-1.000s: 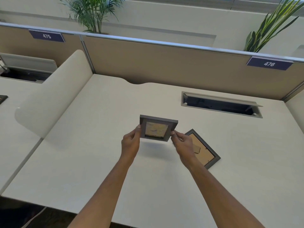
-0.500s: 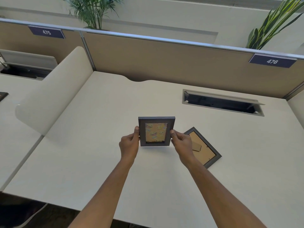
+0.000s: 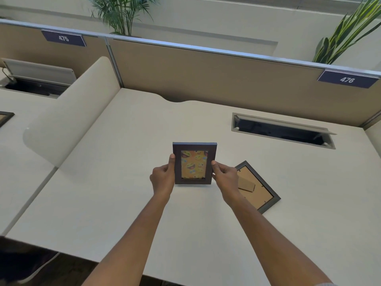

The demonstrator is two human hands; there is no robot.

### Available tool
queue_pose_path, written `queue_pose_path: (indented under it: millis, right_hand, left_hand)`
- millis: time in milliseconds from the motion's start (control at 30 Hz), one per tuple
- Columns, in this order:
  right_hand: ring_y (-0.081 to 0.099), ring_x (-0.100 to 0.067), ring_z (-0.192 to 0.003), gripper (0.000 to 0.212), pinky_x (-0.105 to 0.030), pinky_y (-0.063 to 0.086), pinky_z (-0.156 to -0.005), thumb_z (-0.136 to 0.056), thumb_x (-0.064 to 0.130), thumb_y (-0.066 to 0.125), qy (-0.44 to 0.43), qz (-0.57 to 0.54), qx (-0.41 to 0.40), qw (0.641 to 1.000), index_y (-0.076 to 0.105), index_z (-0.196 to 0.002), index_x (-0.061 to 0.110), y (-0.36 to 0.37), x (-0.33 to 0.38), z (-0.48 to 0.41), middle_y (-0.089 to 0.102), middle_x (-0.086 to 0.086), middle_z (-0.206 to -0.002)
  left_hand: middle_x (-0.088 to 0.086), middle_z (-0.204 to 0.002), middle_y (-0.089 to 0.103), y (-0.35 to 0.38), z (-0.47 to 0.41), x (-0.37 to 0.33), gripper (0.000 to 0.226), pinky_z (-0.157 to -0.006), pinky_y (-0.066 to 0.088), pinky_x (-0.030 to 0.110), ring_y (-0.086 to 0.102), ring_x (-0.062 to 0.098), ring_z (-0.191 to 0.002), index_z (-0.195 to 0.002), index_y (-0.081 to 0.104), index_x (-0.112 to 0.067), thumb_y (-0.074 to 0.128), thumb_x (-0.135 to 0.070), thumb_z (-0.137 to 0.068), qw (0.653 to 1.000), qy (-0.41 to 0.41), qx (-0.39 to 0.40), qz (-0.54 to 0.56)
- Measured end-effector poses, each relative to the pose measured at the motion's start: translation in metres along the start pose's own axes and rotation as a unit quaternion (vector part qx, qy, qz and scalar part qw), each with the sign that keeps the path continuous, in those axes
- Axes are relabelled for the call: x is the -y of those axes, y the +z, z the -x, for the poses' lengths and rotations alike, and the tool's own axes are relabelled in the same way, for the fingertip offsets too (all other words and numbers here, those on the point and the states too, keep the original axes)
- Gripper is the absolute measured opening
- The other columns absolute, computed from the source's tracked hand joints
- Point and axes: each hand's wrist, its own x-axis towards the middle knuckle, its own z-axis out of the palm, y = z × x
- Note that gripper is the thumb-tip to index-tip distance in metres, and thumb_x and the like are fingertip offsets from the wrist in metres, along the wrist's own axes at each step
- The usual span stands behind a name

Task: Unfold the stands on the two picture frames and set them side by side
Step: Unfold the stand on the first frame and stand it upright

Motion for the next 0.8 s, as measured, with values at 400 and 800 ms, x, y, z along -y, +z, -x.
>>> queue_pose_path:
  millis: [400, 800]
  right_hand:
    - [0.074, -0.015, -0.1, 0.029, -0.046, 0.06, -0.095, -0.103, 0.032, 0.059, 0.017, 0.001, -0.016, 1.0, 0.082, -0.101, 0.015, 0.005, -0.004, 0.002, 0.079, 0.008, -0.096]
    - [0.075, -0.014, -0.102, 0.027, -0.048, 0.059, -0.097, -0.103, 0.033, 0.058, -0.001, 0.037, 0.015, 0.999, 0.083, -0.104, 0.022, 0.0, -0.009, 0.016, 0.081, 0.004, -0.101]
  left_hand:
    - [0.0, -0.064, 0.074, 0.005, 0.005, 0.009, 0.063, -0.06, 0.051, 0.037, 0.075, 0.028, -0.082, -0.063, 0.07, -0.016, 0.058, -0.073, -0.086, 0.997, -0.036, -0.009, 0.062]
    - [-0.009, -0.066, 0.075, -0.002, 0.013, 0.014, 0.05, -0.061, 0.05, 0.029, 0.075, 0.016, -0.077, -0.061, 0.073, -0.034, 0.057, -0.077, -0.083, 0.998, -0.027, -0.028, 0.053]
